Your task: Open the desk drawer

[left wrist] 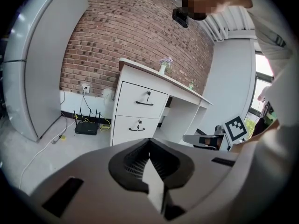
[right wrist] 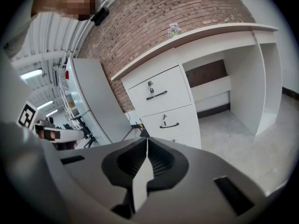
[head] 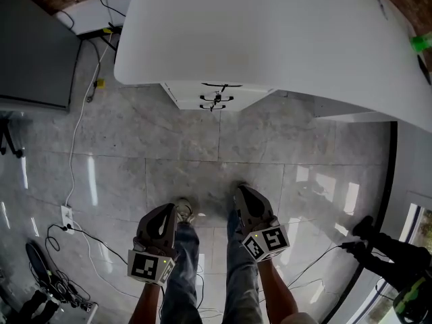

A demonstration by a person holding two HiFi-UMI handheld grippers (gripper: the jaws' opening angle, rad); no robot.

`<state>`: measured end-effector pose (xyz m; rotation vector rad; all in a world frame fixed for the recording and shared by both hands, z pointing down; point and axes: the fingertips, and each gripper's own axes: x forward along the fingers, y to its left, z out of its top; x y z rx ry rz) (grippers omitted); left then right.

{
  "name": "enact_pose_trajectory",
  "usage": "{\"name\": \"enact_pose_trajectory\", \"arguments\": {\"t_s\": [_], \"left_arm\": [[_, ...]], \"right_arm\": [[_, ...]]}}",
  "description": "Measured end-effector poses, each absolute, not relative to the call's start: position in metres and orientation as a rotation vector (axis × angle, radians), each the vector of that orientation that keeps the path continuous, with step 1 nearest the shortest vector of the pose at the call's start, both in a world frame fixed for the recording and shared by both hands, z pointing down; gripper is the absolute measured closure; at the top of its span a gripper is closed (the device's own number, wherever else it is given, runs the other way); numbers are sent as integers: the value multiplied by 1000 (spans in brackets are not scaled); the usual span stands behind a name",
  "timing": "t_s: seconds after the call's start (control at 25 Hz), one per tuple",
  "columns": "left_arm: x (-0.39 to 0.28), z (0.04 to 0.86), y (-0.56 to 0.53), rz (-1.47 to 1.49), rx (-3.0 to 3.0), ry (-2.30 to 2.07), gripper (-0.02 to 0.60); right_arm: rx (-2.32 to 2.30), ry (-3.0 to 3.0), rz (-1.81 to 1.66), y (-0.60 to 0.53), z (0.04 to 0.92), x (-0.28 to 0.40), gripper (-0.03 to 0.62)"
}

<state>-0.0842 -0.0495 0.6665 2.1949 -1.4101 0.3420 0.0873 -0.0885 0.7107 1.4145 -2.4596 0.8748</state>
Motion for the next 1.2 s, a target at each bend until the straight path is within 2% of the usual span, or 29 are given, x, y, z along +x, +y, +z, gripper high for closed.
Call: {"name": "enact_pose_trajectory", "arguments": {"t_s": [0.12,0.28,0.36,0.6,1.2], "left_arm": [[-87,663,-51,338,2193,-1419,569],[-86,658,-57,329,2197,-1419,569],[-83,656,-60,325,2202,-1414,569],[-80,654,-64,321,2206,-1397,569],[-59,648,-68,271,2204,-1349,569]], "right_arm": [[1450,-2584,1225,-98,695,85,571],[1532,-2645,2137,-124,687,98,464],[1583,-2621,2322,-133,688,105,455],[1632,-2588,2381,-158,701,99,453],[1702,-2626,2439,-306,715,75,428]]}}
